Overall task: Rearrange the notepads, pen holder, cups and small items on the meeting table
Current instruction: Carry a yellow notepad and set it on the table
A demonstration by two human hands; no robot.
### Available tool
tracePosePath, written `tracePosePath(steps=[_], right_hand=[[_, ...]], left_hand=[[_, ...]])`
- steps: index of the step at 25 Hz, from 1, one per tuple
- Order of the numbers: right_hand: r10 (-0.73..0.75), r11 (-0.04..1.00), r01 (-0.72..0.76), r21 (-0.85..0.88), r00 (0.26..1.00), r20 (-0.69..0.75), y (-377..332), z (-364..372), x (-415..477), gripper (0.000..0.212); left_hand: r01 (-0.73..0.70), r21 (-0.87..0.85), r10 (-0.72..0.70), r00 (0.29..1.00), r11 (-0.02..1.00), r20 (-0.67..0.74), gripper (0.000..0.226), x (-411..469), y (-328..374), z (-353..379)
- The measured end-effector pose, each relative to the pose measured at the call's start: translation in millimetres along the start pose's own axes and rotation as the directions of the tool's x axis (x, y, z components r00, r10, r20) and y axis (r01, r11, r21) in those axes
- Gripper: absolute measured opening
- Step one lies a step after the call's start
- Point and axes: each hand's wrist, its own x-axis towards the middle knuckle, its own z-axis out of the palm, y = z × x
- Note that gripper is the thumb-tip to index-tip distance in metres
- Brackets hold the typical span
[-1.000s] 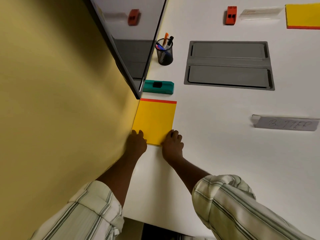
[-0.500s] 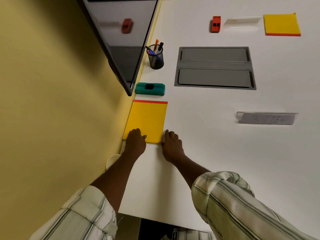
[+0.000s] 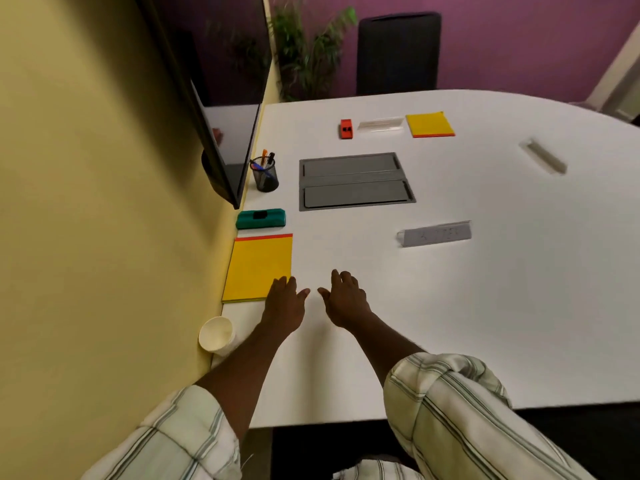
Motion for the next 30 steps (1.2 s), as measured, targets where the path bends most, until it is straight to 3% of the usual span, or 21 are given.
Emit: tracePosePath(steps=[5,10,13,17,23,30], right_hand=[[0.059,0.997,-0.062,-0.033,0.993,-0.100,4.7,-21.2,-81.9,0.061],[0.051,0.992,-0.063,-0.110,0.993,-0.105,11.3,-57.3,-158.1,0.061],[0.018,0.986,-0.042,-0.159,0.989,-0.145,21.6,-92.2,-193.5,0.063],[0.003,0.981,-0.051,-0.187,0.969,-0.249,44.2,-134.3,-237.5,0.065],[0.055,0.971,-0.134,-0.198,0.931,-0.360,135.9,-189.0,-324.6,0.068],[0.129,0.955,-0.216,-0.202,0.918,-0.374,279.9,-256.5,-413.1,0.069]], left_hand=[[-0.177,0.021,0.178,0.982,0.984,-0.061,0.052,-67.9,29.0,-11.4],[-0.297,0.062,0.302,0.944,0.953,-0.131,0.040,-125.4,67.8,-21.5],[-0.379,0.011,0.376,0.913,0.925,-0.160,0.035,-153.2,108.0,-31.7],[-0.407,-0.111,0.372,0.896,0.907,-0.243,0.043,-191.8,174.4,-36.9],[-0.624,-0.191,0.565,0.774,0.758,-0.286,0.040,-256.2,288.4,-6.1],[-0.680,-0.275,0.651,0.732,0.680,-0.201,0.044,-330.7,425.8,45.5]])
